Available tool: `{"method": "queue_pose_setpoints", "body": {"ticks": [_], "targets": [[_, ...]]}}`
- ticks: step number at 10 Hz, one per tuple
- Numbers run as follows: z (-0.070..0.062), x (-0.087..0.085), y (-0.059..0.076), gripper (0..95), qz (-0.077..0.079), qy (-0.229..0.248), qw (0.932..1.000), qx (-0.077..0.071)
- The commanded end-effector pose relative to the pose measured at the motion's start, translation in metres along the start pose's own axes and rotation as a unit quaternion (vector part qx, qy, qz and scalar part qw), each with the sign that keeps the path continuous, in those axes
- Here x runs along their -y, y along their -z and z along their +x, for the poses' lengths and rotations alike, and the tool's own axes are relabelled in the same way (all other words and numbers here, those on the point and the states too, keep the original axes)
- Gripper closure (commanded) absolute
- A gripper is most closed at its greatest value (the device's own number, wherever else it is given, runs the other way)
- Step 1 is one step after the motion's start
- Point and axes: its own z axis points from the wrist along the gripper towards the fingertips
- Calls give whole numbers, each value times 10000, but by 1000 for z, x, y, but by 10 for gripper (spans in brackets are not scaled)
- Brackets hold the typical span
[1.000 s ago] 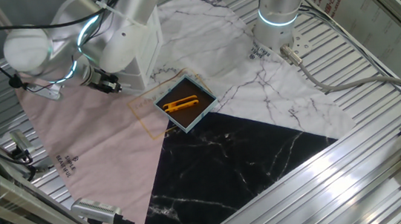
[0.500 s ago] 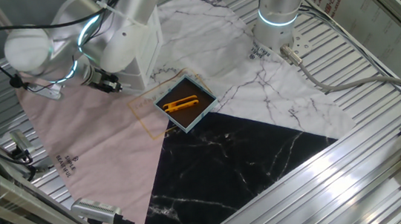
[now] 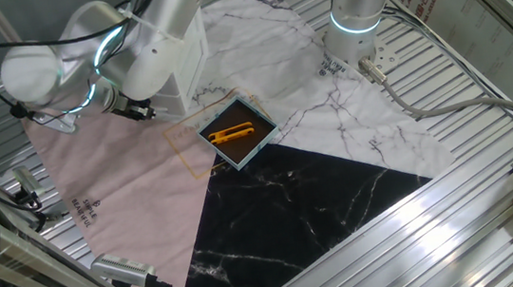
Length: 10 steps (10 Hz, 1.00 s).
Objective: Grasp the handle and open the drawer
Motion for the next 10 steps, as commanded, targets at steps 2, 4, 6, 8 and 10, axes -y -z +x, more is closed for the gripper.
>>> {"method": "queue_pose_setpoints", "body": {"ticks": [2,4,6,8,10], "targets": [[2,-1,-1,570,16,1,10000,16],[4,-1,-1,760,16,-2,10000,22],[4,-1,-1,760,30,2,10000,27],[4,-1,-1,760,46,4,10000,38],[4,-1,-1,950,63,-34,10000,57]]}}
